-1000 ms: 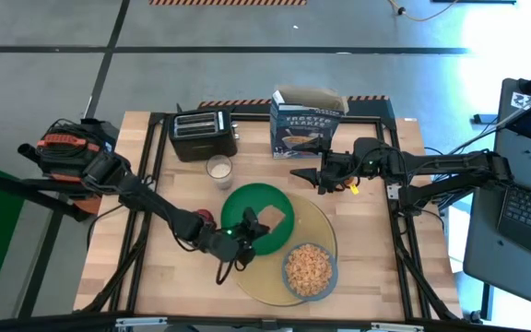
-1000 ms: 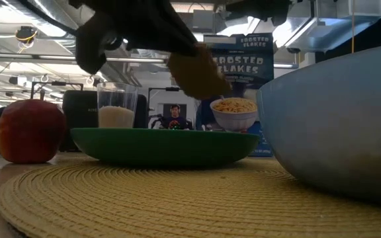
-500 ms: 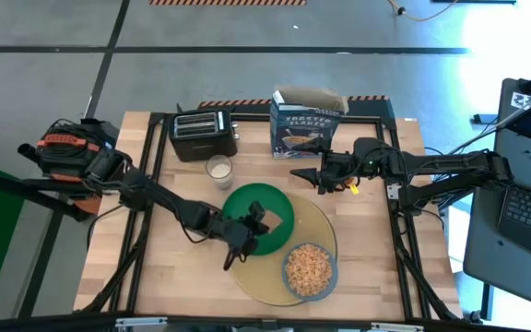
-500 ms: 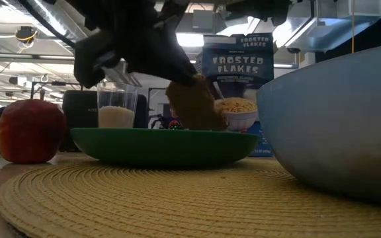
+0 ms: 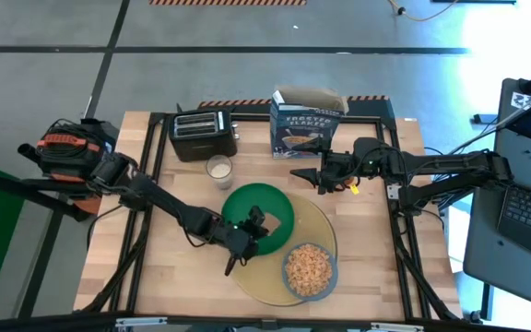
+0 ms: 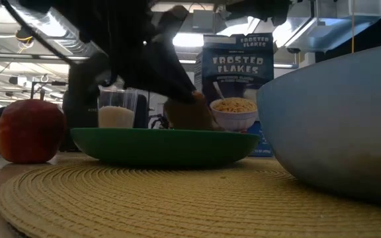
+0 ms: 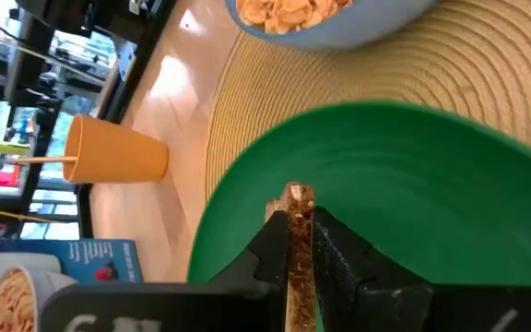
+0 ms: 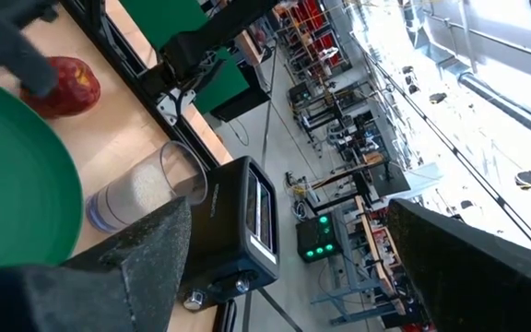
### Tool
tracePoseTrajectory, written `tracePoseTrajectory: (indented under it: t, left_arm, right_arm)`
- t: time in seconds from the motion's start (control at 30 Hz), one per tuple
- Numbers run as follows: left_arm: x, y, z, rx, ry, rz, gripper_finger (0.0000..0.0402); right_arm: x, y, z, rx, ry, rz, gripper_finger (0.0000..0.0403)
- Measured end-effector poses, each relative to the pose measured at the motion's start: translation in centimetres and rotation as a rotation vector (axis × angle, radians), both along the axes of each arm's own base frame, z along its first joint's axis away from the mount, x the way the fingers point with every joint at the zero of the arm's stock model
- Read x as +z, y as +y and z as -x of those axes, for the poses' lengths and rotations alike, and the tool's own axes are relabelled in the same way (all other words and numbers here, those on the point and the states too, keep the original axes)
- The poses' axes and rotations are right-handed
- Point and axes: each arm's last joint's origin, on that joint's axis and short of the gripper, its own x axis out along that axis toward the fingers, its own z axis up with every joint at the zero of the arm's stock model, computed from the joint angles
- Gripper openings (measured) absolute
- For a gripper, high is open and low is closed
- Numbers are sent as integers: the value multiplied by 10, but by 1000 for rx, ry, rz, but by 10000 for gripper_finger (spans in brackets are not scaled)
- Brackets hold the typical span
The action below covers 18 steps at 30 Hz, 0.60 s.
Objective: Arrange a breakfast setting
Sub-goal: Put the toasted bread from the toaster oven to the green plate
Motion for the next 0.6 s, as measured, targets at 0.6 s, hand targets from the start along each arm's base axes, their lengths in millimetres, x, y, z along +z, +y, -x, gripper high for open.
tracePoseTrajectory:
  t: [0.6]
  left_arm:
    - [-25, -21, -5, -44, -21, -25, 33]
  right_arm:
    - [-3, 0, 0, 0, 31, -1, 342]
